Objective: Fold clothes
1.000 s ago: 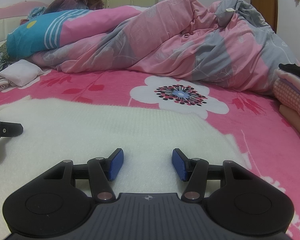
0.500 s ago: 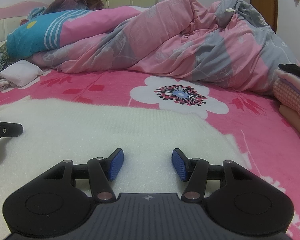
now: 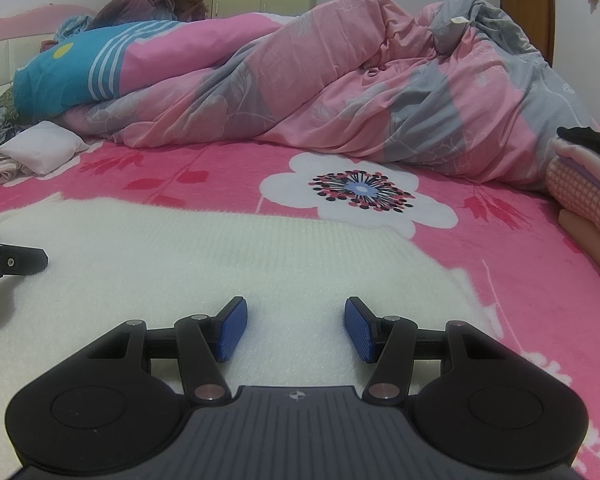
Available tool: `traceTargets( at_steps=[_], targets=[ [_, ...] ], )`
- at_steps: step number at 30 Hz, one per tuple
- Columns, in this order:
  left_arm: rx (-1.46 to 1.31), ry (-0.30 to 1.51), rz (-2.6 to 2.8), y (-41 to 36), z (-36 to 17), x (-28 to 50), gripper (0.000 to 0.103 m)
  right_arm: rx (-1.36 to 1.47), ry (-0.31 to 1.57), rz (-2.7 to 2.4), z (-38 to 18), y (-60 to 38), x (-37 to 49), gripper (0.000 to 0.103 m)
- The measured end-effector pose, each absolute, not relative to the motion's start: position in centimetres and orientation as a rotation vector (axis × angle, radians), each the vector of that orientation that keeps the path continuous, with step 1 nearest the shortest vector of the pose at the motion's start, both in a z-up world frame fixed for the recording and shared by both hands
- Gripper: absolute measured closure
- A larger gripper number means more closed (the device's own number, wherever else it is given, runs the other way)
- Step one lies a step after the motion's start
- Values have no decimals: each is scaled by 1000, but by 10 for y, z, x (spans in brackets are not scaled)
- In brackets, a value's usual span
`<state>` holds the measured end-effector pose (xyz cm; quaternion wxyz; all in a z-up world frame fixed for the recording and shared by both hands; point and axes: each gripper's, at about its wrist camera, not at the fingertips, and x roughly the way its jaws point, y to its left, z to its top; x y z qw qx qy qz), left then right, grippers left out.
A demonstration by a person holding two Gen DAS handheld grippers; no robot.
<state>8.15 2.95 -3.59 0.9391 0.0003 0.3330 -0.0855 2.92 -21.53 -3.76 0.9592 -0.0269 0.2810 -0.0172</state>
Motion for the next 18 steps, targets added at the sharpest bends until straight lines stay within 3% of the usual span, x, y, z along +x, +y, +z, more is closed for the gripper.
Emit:
traceTargets(
  at_steps=[11, 18],
  targets=[
    [-59, 661, -192, 48, -34, 82, 0, -39, 560, -27, -38, -217, 27, 46],
    [5, 649, -182, 40, -38, 82, 0, 119, 565, 55, -15, -237, 28, 48]
  ],
)
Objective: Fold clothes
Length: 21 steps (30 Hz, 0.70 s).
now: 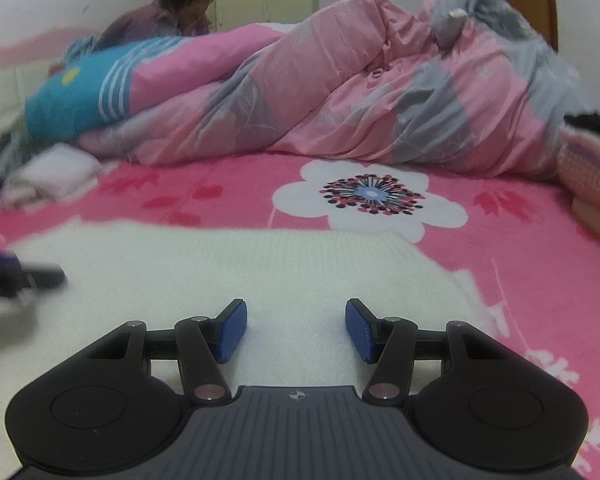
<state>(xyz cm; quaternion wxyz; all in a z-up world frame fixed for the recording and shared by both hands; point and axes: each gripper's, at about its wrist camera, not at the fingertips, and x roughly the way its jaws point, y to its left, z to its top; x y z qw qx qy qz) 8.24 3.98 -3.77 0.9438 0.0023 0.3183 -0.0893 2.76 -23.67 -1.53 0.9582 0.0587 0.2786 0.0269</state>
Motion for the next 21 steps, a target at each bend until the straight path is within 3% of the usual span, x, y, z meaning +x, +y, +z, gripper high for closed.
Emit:
traceTargets(
  at_steps=[5, 7, 8, 9, 16, 21],
  targets=[
    [7, 647, -184, 40, -39, 83, 0, 63, 568, 20, -10, -246, 53, 59],
    [6, 645, -190, 41, -39, 82, 0, 83, 618, -22, -19, -263, 67, 69],
    [4, 644, -194, 42, -39, 82, 0, 133, 630, -30, -19, -274, 69, 84],
    [4, 643, -198, 43, -39, 82, 0, 188, 640, -37, -20, -285, 70, 92],
    [78, 604, -252, 33, -25, 79, 0, 170, 626, 44, 5, -276, 77, 91],
    [-14, 632, -283, 39, -31, 105, 3, 136, 706, 72, -15, -262, 108, 92]
  ],
)
